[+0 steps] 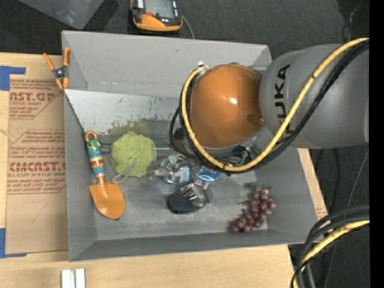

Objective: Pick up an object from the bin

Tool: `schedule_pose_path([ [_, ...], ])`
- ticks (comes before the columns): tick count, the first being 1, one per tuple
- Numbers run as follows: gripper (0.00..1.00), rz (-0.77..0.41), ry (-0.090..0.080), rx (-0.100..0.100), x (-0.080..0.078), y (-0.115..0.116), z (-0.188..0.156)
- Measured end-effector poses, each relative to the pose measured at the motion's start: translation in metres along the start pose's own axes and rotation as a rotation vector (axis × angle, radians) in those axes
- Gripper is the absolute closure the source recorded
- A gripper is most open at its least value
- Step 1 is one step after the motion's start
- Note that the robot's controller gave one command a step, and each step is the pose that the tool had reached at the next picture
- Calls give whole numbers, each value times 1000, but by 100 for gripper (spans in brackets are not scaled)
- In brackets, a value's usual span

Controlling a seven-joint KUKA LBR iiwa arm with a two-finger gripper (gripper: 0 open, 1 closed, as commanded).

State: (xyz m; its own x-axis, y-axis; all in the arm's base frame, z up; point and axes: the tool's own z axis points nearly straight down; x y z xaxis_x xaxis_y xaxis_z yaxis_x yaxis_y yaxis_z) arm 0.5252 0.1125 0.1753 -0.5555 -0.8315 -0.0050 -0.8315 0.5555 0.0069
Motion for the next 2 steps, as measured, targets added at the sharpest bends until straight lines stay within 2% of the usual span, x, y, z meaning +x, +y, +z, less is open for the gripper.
schedule_pose_path([
  [1,0,52,1,-3,6,1,1],
  [2,0,134,-2,1,2,-4,-8],
])
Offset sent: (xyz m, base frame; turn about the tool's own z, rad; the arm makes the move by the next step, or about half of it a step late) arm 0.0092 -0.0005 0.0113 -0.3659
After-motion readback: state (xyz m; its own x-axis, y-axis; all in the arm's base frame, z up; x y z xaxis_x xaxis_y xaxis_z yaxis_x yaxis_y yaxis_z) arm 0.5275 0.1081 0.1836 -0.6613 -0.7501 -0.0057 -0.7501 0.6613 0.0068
